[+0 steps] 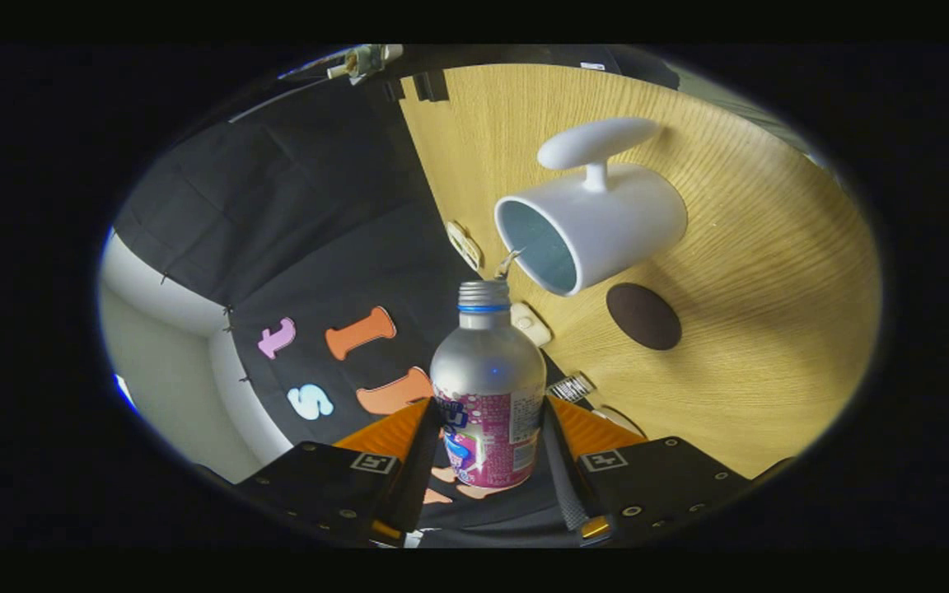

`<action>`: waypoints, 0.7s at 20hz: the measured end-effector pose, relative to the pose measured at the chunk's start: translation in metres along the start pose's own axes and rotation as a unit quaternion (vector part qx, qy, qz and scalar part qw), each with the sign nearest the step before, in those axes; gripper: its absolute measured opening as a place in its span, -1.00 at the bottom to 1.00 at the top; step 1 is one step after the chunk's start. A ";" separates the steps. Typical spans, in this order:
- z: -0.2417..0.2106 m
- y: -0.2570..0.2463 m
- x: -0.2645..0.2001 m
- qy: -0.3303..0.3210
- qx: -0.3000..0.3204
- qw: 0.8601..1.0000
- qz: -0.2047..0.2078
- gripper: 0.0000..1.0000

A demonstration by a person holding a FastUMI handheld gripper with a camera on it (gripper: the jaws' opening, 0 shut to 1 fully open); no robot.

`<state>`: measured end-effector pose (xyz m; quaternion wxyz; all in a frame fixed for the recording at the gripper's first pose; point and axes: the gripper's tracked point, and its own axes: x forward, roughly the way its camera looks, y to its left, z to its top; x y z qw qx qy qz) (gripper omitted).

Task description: Take the bottle from table, then pour the juice into the cup, finally place the bottle on the coaster

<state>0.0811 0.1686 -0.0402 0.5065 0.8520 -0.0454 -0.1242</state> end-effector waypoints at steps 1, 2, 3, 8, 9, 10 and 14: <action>0.000 0.001 0.000 -0.001 0.002 1.000 0.000 0.31; 0.002 0.000 0.000 -0.004 0.005 1.000 0.002 0.31; 0.003 0.000 0.000 -0.006 0.006 1.000 0.002 0.31; 0.003 0.001 0.001 -0.007 0.018 1.000 0.003 0.31; 0.004 0.002 0.002 -0.008 0.021 1.000 0.005 0.31; 0.004 0.003 0.002 -0.008 0.022 1.000 0.004 0.32; 0.005 0.006 0.004 -0.010 0.030 1.000 0.004 0.32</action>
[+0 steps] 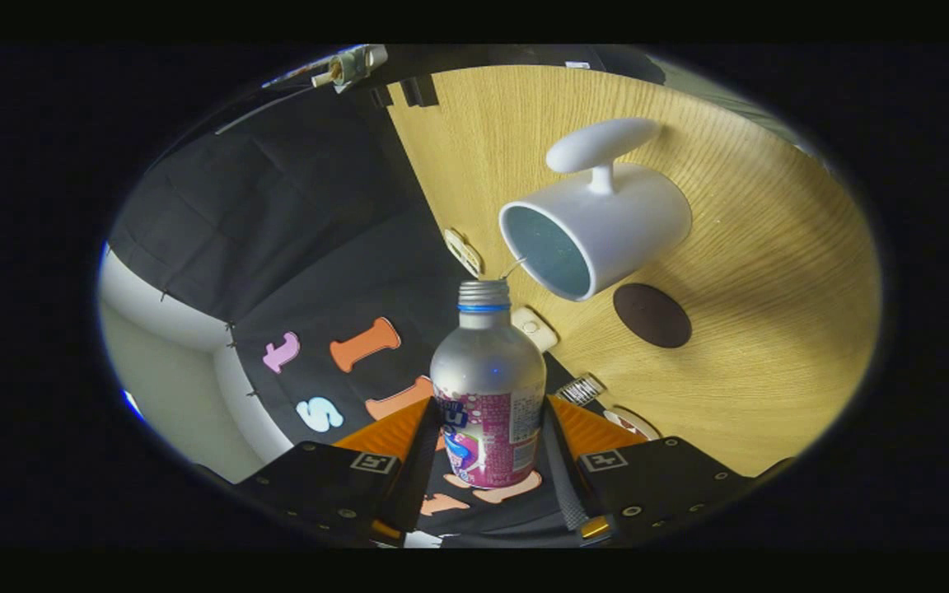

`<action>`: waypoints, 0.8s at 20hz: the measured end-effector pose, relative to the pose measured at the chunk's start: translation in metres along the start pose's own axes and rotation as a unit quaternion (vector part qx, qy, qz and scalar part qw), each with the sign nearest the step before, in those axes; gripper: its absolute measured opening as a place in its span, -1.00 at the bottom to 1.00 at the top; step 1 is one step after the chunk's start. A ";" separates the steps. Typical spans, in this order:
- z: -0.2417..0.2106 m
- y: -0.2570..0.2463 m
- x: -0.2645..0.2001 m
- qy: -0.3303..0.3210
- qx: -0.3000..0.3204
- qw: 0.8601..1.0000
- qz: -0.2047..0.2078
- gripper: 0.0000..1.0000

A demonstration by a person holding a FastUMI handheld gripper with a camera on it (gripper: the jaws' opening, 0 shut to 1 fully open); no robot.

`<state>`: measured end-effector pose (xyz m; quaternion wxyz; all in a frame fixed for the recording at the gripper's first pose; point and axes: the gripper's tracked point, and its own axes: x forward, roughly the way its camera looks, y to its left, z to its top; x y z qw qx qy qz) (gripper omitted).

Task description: Take the bottle from table, then pour the juice into the cup, finally place the bottle on the coaster

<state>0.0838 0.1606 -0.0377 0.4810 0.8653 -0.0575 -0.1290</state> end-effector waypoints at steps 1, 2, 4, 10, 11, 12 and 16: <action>-0.001 0.001 0.001 0.002 0.001 1.000 0.000 0.32; 0.000 0.001 0.000 0.001 0.001 1.000 0.000 0.32; 0.001 0.000 0.001 -0.001 0.007 1.000 -0.003 0.31; 0.002 -0.004 0.000 -0.008 0.032 0.999 -0.013 0.31; 0.000 -0.006 0.001 -0.007 0.033 0.999 -0.015 0.32; -0.001 -0.006 0.000 -0.006 0.035 0.999 -0.017 0.33; 0.000 -0.007 -0.001 -0.008 0.040 0.999 -0.020 0.34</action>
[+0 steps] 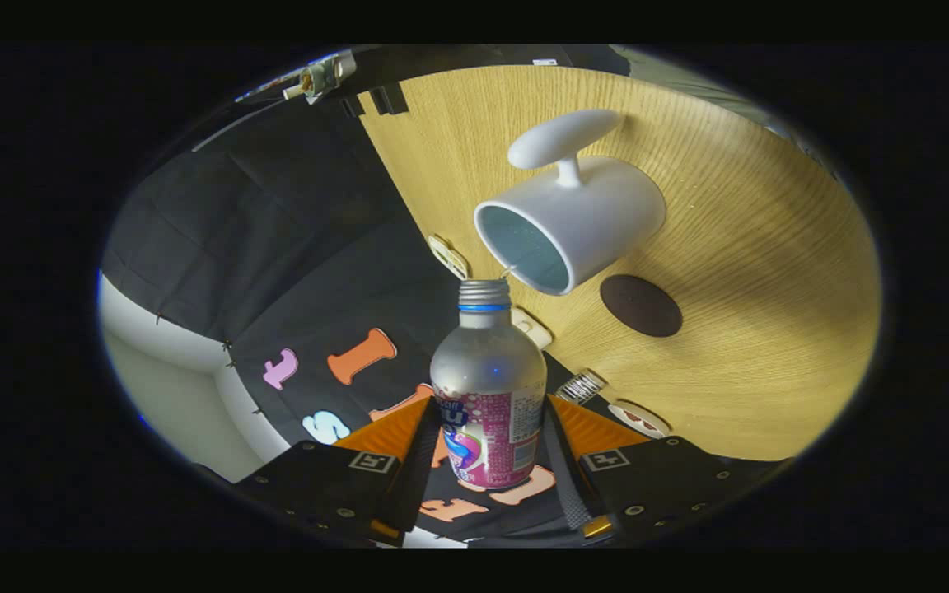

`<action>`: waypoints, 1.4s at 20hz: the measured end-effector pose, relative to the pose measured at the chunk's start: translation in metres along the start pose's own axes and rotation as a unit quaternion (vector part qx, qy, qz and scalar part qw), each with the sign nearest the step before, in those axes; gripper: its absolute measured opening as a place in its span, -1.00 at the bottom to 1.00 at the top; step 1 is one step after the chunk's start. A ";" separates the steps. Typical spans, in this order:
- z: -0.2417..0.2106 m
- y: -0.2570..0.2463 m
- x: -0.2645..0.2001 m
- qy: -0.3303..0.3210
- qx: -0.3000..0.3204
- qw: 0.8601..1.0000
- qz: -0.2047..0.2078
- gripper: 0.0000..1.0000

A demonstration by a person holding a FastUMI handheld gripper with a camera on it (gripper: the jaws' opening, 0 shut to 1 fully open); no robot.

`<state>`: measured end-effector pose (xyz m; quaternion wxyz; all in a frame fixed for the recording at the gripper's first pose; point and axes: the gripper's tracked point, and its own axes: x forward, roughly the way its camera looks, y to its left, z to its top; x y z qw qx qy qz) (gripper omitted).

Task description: Take the bottle from table, then pour the juice into the cup, finally place the bottle on the coaster

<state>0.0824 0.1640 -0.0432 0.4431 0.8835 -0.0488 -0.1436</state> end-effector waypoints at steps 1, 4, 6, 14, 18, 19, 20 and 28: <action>0.000 -0.002 0.000 0.001 0.004 1.000 -0.004 0.34; 0.005 -0.002 -0.002 -0.007 0.009 1.000 -0.005 0.34; 0.006 -0.002 -0.002 -0.008 0.013 1.000 -0.005 0.34; 0.006 -0.001 0.002 -0.008 0.013 1.000 -0.007 0.34; 0.006 -0.002 0.002 -0.009 0.010 1.000 -0.008 0.34; 0.007 -0.006 0.003 -0.011 -0.003 1.000 -0.016 0.34; 0.009 -0.012 0.004 -0.015 -0.022 0.999 -0.029 0.34; 0.006 -0.037 -0.004 -0.016 -0.189 0.980 -0.059 0.34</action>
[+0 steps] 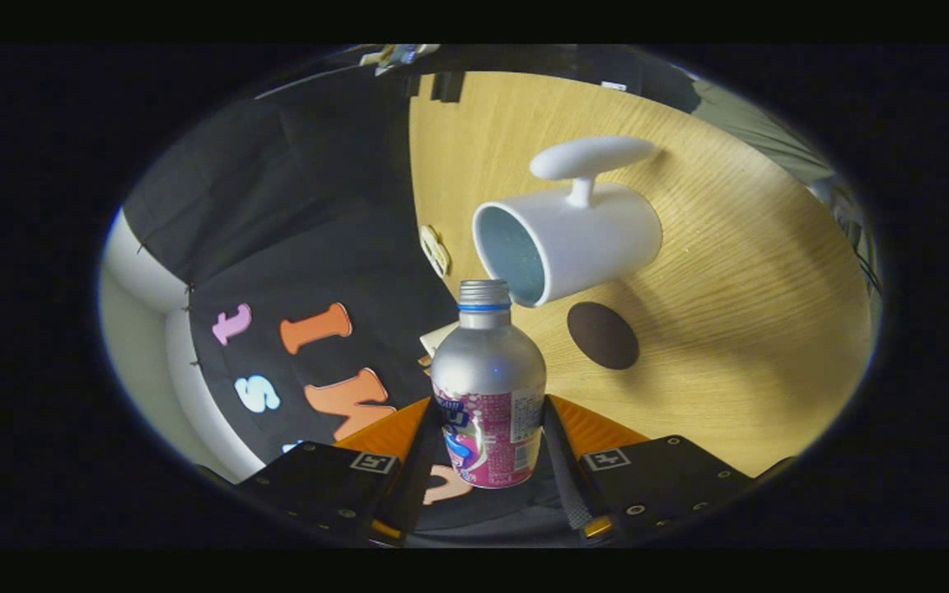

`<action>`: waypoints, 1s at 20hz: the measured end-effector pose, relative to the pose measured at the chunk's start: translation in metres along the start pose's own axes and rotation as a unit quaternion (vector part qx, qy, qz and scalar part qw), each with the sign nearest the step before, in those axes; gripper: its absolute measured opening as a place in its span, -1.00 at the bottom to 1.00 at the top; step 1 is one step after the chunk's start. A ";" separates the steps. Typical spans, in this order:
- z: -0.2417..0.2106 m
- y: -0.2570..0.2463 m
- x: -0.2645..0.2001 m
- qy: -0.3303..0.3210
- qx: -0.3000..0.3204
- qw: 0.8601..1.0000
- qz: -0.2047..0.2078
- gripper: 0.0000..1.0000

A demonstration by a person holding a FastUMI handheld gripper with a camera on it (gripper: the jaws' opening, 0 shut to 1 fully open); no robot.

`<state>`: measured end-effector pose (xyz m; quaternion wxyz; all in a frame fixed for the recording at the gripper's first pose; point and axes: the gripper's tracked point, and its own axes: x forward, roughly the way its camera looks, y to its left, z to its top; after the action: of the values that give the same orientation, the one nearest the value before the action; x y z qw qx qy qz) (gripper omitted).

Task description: Take the bottle from table, then pour the juice into the cup, finally place the bottle on the coaster

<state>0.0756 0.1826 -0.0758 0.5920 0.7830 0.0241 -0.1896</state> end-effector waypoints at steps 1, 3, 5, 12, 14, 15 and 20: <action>-0.002 -0.002 0.000 -0.002 -0.037 0.999 -0.003 0.34; -0.004 -0.011 -0.001 -0.009 -0.112 0.994 -0.014 0.34; -0.008 -0.018 0.001 -0.013 -0.194 0.981 -0.021 0.34; -0.032 -0.021 0.002 -0.031 -0.464 0.885 -0.031 0.34; -0.035 -0.012 -0.002 -0.041 -0.540 0.841 -0.016 0.35; -0.035 -0.008 -0.002 -0.055 -0.573 0.818 -0.016 0.34; -0.036 0.009 0.009 -0.095 -0.703 0.704 -0.009 0.34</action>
<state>0.0963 0.2119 -0.0624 0.9682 0.1169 0.1013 -0.1966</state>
